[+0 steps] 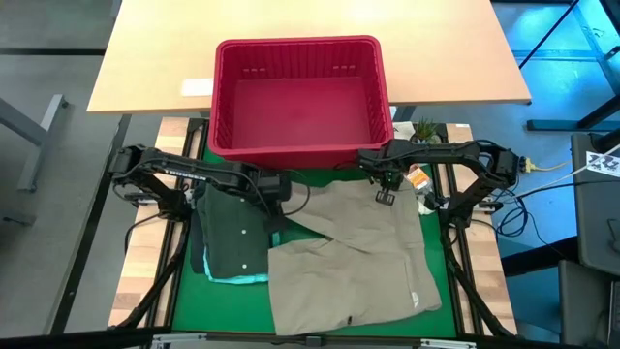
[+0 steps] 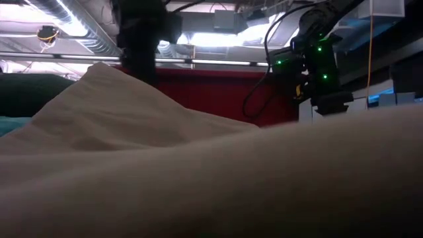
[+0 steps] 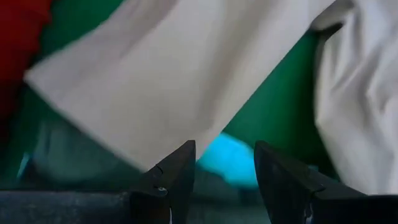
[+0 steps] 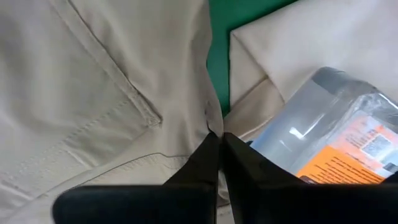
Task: Fold Laundry from Bin
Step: Fold the brown shorts from the red laundry bin
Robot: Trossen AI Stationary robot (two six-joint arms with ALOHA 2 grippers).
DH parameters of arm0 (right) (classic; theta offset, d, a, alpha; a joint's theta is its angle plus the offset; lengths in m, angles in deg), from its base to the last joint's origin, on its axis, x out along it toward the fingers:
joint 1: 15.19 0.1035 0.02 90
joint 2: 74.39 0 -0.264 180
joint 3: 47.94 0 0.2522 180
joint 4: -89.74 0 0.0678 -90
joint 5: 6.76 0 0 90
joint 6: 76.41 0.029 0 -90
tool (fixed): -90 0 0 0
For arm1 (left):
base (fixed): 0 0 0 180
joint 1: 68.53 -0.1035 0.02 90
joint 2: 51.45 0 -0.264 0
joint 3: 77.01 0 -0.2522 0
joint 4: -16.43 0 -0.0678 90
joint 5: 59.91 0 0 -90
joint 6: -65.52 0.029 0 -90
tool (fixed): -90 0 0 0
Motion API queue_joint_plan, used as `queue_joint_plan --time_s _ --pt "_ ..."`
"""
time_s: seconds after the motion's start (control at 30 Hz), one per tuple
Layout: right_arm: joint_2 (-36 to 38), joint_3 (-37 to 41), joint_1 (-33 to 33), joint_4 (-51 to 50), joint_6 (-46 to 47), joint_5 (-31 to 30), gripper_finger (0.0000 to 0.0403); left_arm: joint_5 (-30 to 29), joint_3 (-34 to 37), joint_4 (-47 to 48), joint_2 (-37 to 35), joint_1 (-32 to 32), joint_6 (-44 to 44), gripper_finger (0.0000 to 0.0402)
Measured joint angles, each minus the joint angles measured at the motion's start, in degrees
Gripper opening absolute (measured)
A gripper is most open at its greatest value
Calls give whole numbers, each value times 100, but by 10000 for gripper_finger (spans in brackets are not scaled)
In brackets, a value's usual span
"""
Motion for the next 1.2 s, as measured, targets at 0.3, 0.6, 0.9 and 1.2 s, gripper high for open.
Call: queue_joint_plan --time_s 0.3,0.6,0.9,1.2 --pt "0 0 0 44 -7 -30 120 -196 0 540 2 119 -532 156" --pt "0 0 0 48 -11 -9 182 -1120 0 947 22 238 -1235 156" --pt "0 -55 0 -488 4 143 180 -1102 168 658 140 238 -1234 156" --pt "4 -547 4 -553 4 149 179 -1059 535 -199 144 271 -1040 156"
